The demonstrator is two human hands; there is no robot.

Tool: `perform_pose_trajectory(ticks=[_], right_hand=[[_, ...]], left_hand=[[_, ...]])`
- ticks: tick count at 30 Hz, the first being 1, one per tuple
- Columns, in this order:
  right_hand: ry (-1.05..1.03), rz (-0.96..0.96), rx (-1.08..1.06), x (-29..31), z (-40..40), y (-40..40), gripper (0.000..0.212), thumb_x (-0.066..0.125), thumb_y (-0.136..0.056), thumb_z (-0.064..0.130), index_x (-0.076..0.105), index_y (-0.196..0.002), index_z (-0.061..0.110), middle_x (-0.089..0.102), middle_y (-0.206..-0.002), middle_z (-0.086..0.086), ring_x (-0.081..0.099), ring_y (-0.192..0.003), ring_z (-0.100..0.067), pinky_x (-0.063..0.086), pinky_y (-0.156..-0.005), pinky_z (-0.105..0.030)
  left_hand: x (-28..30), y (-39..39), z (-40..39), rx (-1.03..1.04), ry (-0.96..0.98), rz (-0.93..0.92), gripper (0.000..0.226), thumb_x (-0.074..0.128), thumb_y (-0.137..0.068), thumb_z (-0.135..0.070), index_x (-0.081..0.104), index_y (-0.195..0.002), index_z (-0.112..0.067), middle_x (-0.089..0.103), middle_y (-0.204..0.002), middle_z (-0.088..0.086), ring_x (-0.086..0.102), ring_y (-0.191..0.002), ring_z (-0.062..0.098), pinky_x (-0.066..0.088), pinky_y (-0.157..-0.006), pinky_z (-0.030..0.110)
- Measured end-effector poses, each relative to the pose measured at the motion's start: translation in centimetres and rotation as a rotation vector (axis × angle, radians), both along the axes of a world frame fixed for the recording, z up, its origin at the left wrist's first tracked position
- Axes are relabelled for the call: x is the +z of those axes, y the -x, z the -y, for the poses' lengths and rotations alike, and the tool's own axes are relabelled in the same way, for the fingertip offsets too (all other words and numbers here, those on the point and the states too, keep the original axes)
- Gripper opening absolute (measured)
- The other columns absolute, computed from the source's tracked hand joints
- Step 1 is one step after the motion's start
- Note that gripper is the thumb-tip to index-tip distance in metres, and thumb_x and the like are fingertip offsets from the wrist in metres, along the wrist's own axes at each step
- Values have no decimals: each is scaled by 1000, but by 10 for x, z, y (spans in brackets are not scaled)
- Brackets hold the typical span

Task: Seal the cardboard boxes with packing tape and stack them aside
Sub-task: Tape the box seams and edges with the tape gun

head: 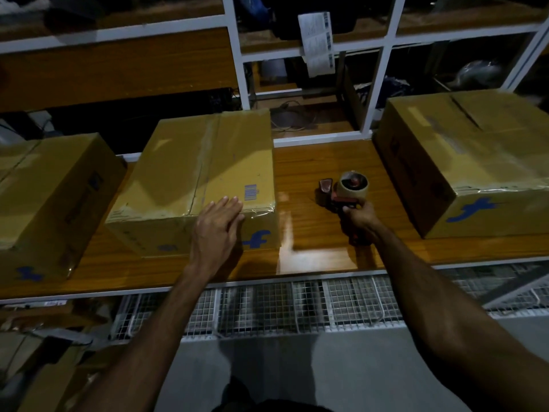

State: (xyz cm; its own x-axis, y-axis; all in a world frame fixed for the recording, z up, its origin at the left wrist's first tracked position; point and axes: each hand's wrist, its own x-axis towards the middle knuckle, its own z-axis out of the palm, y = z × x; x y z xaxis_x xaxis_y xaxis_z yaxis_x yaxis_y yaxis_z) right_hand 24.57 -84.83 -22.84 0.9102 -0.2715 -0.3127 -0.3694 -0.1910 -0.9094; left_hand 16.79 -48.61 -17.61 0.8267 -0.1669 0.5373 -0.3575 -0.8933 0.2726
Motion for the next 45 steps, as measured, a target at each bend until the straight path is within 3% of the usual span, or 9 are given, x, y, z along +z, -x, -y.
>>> perform_pose_trajectory(ticks=[3,6,11,16,19,25,32,41,45], right_hand=[[-78,13,1,-4,-5,-8,34,60,-102,2,58,-135,11,67,-121,-13,65,-105,-25,53,-73,-30],[-26,11,-17,-9,-10,-15,35,62,-103,7,59,-137,9,68,-124,-12,65,-116,-27,56,-88,-36],[782,60,-72,-4,-41,11,42,71,-97,29,54,-133,17,61,-127,-13,62,-110,-27,55,-91,-43],[359,412,441,6,-130,76,91,67,-96,56,17,-169,33,26,-173,-3,36,-150,-23,37,-113,-49],[243,490,382,-4,-163,91,86,63,-98,56,27,-168,21,32,-172,-3,27,-160,-22,32,-125,-42],[367,656,-80,-17,-187,95,27,61,-107,19,75,-129,14,73,-134,-4,70,-117,-15,58,-95,-31],[575,669,-191,-22,-197,100,8,66,-105,17,72,-103,13,71,-99,-1,62,-78,-17,36,-63,-24],[323,680,12,-6,-222,102,19,68,-95,6,67,-113,11,65,-114,-3,65,-100,-17,56,-88,-35],[199,555,207,3,-205,106,20,62,-96,27,71,-113,20,74,-103,6,71,-90,-9,62,-82,-43]], left_hand=[[0,-1,0,2,-23,-7,36,70,-100,-15,65,-134,-6,66,-137,13,63,-130,30,40,-116,49],[3,-1,2,-1,-52,-24,35,69,-100,-12,66,-134,-5,66,-136,14,63,-130,32,42,-115,52],[10,-2,6,-15,-87,-35,32,69,-99,-8,68,-131,-6,68,-133,14,65,-127,34,45,-112,56],[11,-1,8,-18,-87,-34,31,66,-101,-9,70,-132,-9,68,-136,11,64,-129,32,47,-112,55],[13,1,6,-43,-89,-38,32,64,-101,-10,70,-133,-10,68,-137,9,63,-130,32,47,-112,55],[8,0,4,-64,-71,-35,34,56,-103,-16,69,-134,-11,66,-139,9,62,-132,32,45,-114,57],[0,-1,3,-75,-35,-15,36,55,-103,-16,67,-136,-10,66,-139,10,61,-133,32,44,-115,56],[-14,-3,-3,-112,-49,128,40,65,-99,-5,66,-139,-9,65,-141,10,59,-136,29,42,-117,50],[-24,-5,-2,-112,-31,179,43,66,-97,-3,64,-140,-7,64,-142,12,60,-135,29,38,-121,49]])
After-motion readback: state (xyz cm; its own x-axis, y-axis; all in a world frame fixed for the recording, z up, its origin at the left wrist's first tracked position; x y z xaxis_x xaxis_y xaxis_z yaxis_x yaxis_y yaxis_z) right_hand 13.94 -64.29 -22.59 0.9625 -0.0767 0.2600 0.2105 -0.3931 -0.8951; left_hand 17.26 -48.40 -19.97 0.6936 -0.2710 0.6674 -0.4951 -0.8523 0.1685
